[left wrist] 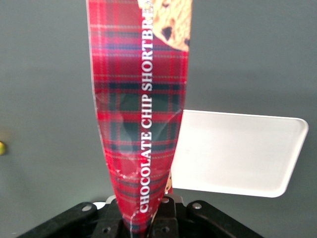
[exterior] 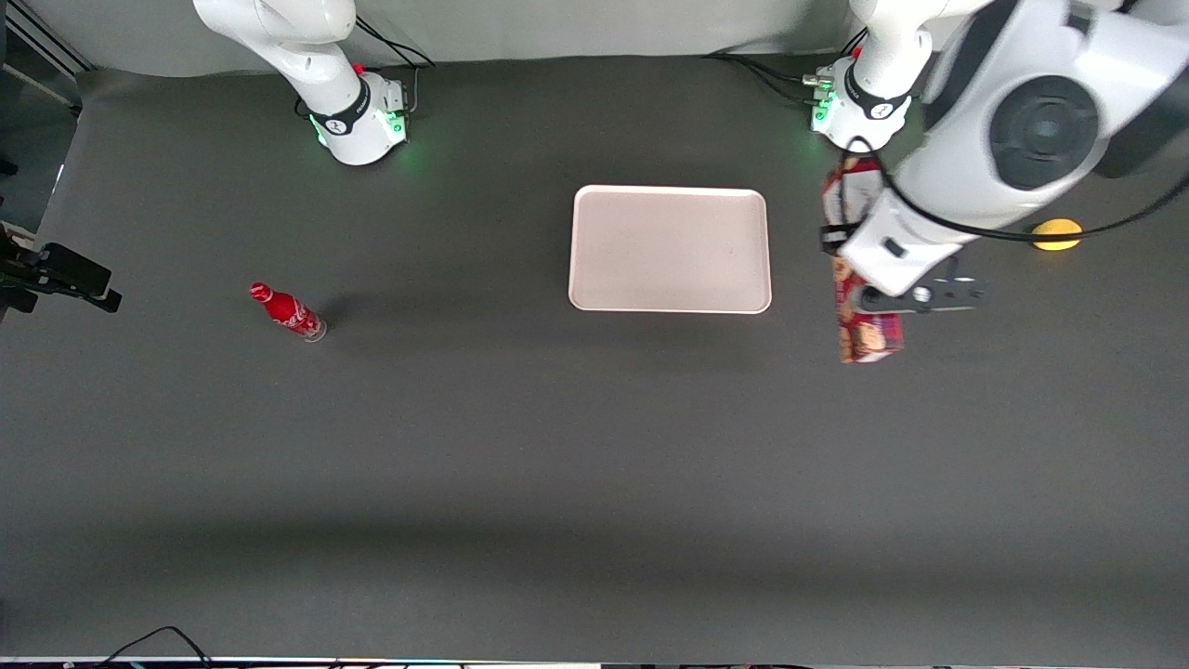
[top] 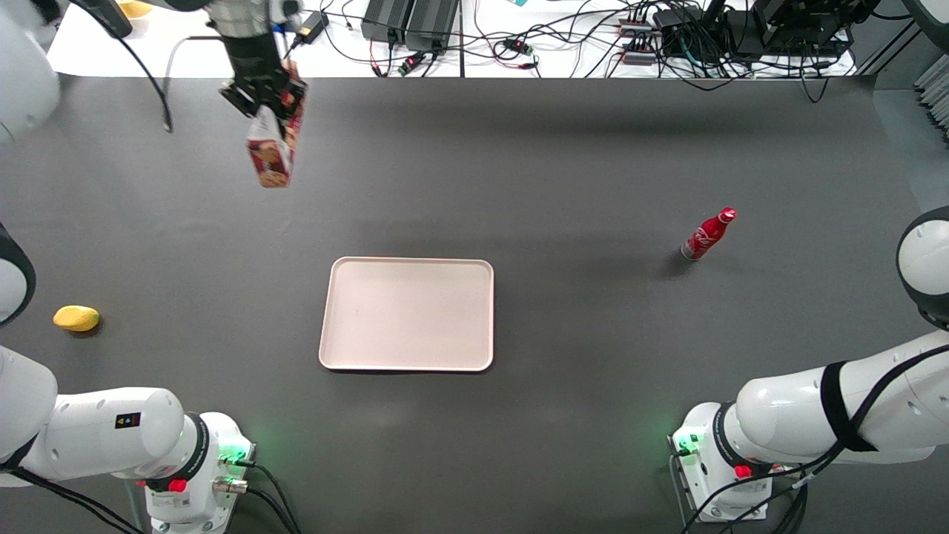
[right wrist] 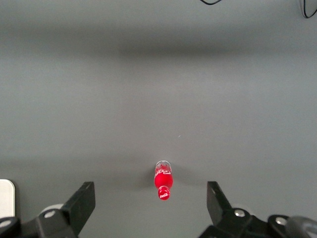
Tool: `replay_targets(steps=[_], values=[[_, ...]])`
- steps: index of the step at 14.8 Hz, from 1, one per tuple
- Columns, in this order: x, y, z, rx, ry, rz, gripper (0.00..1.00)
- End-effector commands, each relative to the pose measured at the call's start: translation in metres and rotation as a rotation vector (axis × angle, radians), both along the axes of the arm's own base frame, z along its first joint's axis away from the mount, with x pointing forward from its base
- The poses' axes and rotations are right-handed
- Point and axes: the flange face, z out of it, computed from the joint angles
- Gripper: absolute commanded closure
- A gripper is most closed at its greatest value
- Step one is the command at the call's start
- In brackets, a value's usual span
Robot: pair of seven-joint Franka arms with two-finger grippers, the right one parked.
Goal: Place red cookie box on tray
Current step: 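Lift the cookie box and carry it over the pink tray, then lower the held cookie box onto the tray's edge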
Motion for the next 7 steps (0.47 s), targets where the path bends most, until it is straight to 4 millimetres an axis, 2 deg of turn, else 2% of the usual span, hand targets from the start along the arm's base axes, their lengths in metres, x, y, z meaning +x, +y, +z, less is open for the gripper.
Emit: replay_targets(steps=[1,3,7], values=[[-0.032,-0.05,-0.041,0.007,-0.021,0.032,1.0],[-0.059,-0.074,-0.077,0.023,-0.054,0.042,1.0],[-0.104,-0.075,-0.157,0.051,-0.088,0.014,1.0]])
